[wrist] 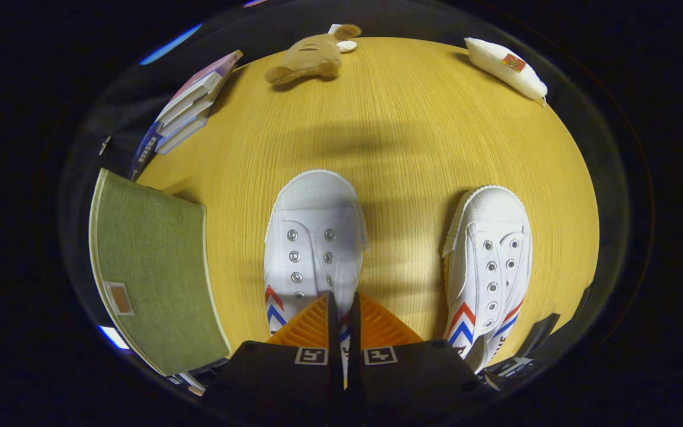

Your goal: Open the storage box then place both shoes into the box .Put the left shoe in first, then the right shoe, with the right side of both shoes facing outward in a uniform manner.

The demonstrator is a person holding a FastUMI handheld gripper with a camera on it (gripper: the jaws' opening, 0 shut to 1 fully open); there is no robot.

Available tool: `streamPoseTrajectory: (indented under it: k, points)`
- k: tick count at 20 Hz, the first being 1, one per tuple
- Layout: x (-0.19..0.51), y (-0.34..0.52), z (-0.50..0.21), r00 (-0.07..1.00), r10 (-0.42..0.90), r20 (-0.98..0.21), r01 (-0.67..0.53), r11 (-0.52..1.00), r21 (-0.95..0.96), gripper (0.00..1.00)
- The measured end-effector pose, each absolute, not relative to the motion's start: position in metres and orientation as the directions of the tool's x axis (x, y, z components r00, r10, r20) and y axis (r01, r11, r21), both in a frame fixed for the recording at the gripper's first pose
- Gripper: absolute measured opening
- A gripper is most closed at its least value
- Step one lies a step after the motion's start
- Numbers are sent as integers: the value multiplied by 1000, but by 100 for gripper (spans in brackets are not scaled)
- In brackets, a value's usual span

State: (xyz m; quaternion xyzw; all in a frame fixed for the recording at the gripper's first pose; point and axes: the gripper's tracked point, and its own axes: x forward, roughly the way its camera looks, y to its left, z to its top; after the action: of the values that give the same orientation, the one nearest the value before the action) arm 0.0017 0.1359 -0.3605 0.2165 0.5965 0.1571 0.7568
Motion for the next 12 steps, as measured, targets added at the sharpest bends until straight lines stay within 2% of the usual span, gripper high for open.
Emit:
streamPoseTrajectory:
  k: [4,12]
  points:
    - [-17,146,-348,205,592,-780,148,769,622,7]
    - [-23,151,-299,230,634,-738,117,735,668,7]
